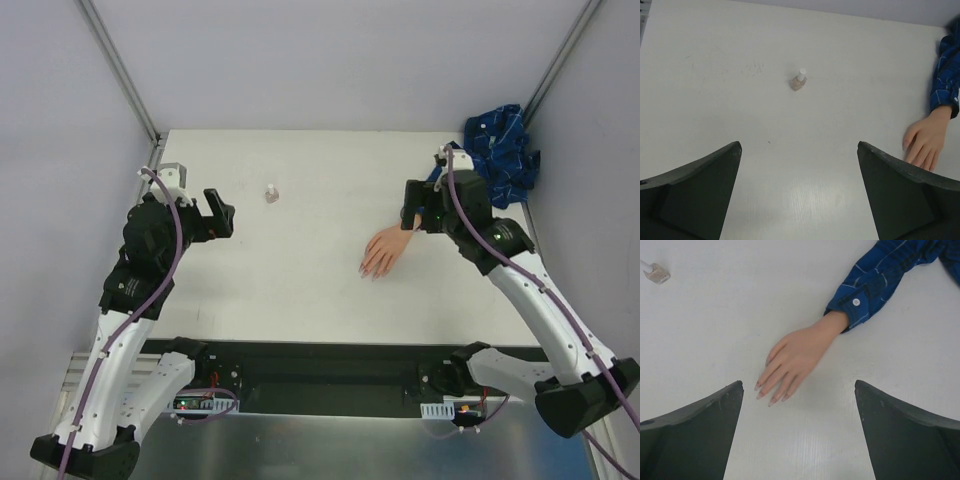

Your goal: Paint the nails

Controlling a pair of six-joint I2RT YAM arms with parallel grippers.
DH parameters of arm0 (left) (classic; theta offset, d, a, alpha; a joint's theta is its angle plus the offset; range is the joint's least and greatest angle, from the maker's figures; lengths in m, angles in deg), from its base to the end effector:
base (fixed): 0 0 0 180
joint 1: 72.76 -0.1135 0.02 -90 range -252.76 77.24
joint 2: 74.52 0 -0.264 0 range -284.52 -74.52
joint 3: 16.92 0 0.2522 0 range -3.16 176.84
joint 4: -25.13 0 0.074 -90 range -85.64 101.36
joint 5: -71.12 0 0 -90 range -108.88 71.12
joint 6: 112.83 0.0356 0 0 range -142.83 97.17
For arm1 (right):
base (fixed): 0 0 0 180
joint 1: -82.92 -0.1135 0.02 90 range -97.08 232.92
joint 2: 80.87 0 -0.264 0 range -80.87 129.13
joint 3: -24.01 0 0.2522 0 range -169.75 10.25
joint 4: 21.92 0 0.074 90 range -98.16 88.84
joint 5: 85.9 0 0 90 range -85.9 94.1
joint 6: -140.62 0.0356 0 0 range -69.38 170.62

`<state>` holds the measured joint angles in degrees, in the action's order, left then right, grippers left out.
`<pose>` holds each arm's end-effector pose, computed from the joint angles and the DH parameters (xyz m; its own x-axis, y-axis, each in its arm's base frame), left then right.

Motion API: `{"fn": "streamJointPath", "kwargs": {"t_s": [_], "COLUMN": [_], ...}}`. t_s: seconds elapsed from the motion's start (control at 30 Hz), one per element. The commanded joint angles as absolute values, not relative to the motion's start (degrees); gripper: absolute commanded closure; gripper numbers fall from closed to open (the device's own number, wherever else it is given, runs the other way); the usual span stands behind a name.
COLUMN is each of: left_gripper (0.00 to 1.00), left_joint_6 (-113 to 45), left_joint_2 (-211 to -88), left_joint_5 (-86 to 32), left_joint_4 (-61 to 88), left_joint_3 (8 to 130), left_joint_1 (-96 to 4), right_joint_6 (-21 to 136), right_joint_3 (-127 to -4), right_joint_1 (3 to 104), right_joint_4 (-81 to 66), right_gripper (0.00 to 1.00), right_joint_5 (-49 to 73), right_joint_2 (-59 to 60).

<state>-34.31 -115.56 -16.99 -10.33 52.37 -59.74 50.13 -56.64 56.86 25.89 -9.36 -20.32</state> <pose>0.1481 -0.0330 0.3925 -0.1583 -0.1676 -0.9731 0.1651 0.9671 -0.1934 0.2042 0.0906 0.3795 -0.4156 -0.2125 -0.8844 -0.2457 0.9624 -0.1158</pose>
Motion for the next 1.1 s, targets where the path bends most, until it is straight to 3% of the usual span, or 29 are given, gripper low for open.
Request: {"fn": "streamJointPath", "kwargs": {"t_s": [0.0, 0.37, 0.7, 0.9, 1.07], "left_gripper": [0.01, 0.01, 0.01, 0.01, 0.01], "left_joint_6": [-39.78, -43.48, -44.36, -45.59, -46.12], "left_joint_2": [-114.69, -107.40, -104.75, -105.02, -105.37], "left_joint_5": [-12.38, -6.23, -10.52, -11.58, -11.76], "left_joint_4": [-8.94, -11.13, -13.86, -13.86, -13.77], "left_joint_3": [49.75, 45.09, 44.56, 43.95, 43.77], "left_joint_1": [-60.10, -60.02, -58.87, -58.35, -58.00], "right_joint_6": [55.09, 53.09, 48.34, 50.17, 52.55], "right_joint_3": [-61.11, -72.70, -106.26, -117.97, -123.32], "right_joint_1": [51.73, 38.28, 34.84, 35.02, 35.20], "right_joint_4": [18.23, -5.58, -1.31, 0.28, -0.16], "right_gripper": [0.04, 0.04, 0.01, 0.10, 0.30], "right_joint_5": [-12.51, -10.94, -7.24, -10.23, -11.11], "right_joint_2": [-13.57, 12.88, 49.17, 59.30, 64.22]}}
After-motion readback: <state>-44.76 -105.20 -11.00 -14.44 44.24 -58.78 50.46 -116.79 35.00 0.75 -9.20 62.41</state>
